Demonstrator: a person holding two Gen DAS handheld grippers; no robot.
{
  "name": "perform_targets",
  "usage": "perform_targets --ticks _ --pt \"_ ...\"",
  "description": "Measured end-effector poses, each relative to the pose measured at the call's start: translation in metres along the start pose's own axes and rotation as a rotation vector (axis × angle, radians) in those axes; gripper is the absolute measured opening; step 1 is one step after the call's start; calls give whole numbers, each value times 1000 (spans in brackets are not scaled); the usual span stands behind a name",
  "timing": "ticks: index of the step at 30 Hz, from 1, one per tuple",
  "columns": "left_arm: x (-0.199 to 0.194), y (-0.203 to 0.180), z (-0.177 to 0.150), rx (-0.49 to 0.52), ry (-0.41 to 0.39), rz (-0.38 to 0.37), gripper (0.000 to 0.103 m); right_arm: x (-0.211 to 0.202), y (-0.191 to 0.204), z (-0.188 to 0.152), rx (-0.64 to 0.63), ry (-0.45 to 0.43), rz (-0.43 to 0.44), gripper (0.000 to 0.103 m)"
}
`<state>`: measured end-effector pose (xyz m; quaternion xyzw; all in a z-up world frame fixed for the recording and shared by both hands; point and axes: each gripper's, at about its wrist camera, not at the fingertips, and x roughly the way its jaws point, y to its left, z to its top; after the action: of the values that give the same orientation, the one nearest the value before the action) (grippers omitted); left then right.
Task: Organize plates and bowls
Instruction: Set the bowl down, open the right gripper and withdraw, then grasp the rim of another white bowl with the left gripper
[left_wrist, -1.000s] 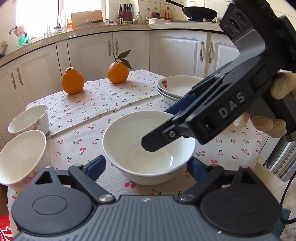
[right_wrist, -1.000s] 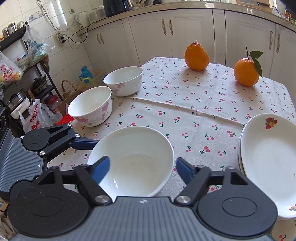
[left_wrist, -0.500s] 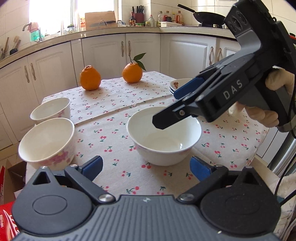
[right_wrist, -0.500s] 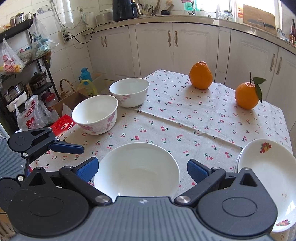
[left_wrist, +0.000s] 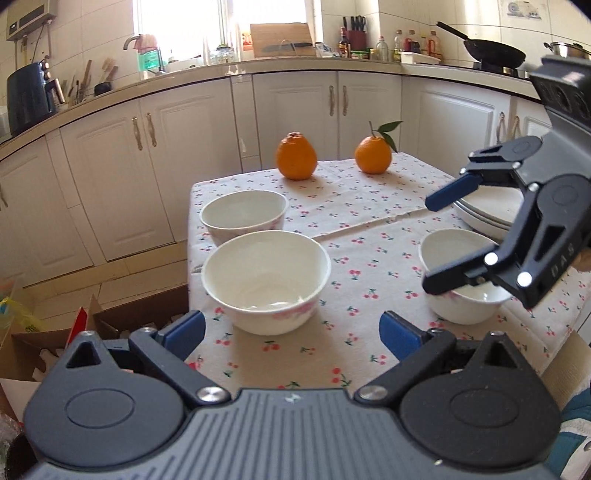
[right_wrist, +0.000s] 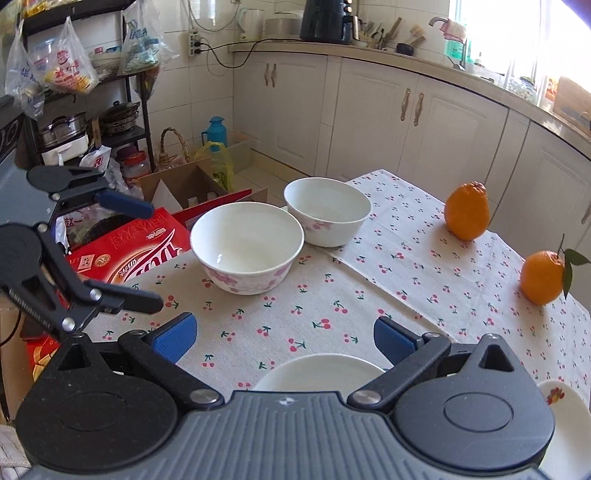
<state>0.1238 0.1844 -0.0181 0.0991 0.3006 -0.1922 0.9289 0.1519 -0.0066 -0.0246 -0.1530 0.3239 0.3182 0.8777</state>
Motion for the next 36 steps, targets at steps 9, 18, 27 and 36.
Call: perform_targets --ticks 9,18,27,36 --pt "39 49 27 -70 26 0 100 33 15 22 -102 27 28 103" --pt "81 67 33 -115 114 -85 87 65 17 40 -144 58 85 103" --pt "102 73 35 -169 158 -153 72 95 15 47 -145 113 128 100" --pt "107 74 35 -170 178 -181 60 106 15 46 -148 139 155 88"
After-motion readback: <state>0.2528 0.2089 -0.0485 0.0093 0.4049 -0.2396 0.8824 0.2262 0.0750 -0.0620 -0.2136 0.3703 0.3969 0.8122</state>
